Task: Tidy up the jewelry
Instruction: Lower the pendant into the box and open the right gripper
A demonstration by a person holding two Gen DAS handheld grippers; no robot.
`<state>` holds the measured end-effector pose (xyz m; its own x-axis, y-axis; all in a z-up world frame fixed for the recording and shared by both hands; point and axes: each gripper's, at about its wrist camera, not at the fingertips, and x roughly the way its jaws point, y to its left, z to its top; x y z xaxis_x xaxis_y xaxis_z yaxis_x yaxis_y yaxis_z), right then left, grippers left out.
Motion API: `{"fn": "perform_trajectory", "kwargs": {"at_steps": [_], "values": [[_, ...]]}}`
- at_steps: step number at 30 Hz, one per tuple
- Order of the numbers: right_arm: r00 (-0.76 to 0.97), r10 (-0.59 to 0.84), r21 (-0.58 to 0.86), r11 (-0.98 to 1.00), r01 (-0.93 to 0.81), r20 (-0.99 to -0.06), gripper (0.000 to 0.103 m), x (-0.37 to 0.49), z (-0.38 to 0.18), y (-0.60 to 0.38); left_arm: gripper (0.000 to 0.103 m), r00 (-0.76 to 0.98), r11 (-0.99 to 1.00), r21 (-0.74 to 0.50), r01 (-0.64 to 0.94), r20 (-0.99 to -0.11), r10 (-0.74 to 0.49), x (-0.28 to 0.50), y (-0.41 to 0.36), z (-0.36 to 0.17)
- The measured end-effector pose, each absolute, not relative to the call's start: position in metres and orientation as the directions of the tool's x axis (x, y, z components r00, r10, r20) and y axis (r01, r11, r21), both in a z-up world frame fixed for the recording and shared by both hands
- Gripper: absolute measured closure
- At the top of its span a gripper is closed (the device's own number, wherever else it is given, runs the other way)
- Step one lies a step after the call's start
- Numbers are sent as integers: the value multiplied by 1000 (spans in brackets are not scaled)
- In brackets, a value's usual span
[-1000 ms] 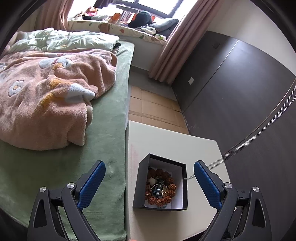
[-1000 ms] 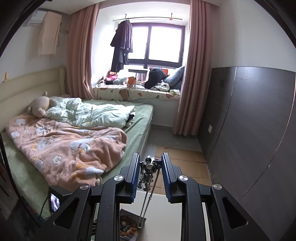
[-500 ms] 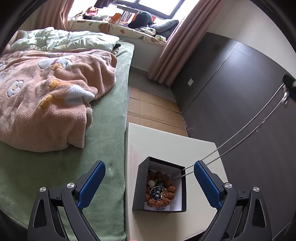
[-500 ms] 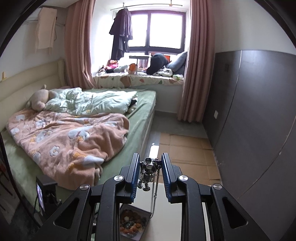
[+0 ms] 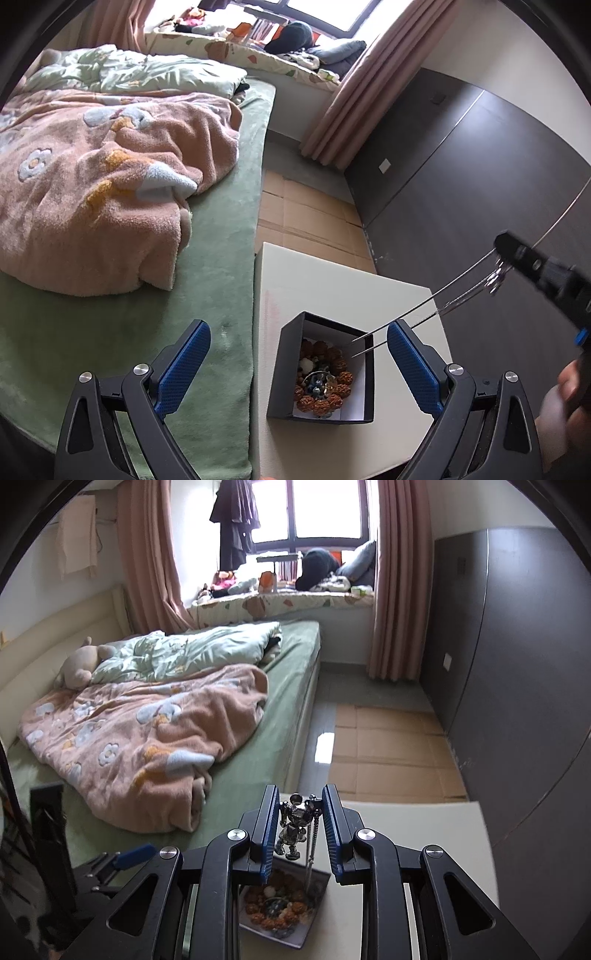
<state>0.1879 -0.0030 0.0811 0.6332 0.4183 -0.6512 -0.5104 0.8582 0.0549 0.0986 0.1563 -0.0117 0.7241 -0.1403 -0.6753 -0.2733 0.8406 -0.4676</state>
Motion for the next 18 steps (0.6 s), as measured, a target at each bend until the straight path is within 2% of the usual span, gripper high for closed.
{"fn": "perform_trajectory", "kwargs": {"at_steps": [13, 15, 17, 18], "values": [[436, 488, 272, 840, -469, -757, 77, 214, -2, -13, 6, 710, 825, -481, -296, -688, -147, 98, 161, -17], [383, 511, 322, 829, -458, -770, 69, 218, -10, -18, 6, 708, 828, -478, -295, -691, -146, 98, 161, -16], [390, 509, 335, 836, -434, -767, 53, 218, -10, -29, 6, 707, 829, -476, -294, -692, -147, 98, 161, -17], [395, 510, 337, 838, -429, -764, 50, 217, -8, -32, 6, 705, 830, -475, -293, -694, -147, 99, 161, -17]]}}
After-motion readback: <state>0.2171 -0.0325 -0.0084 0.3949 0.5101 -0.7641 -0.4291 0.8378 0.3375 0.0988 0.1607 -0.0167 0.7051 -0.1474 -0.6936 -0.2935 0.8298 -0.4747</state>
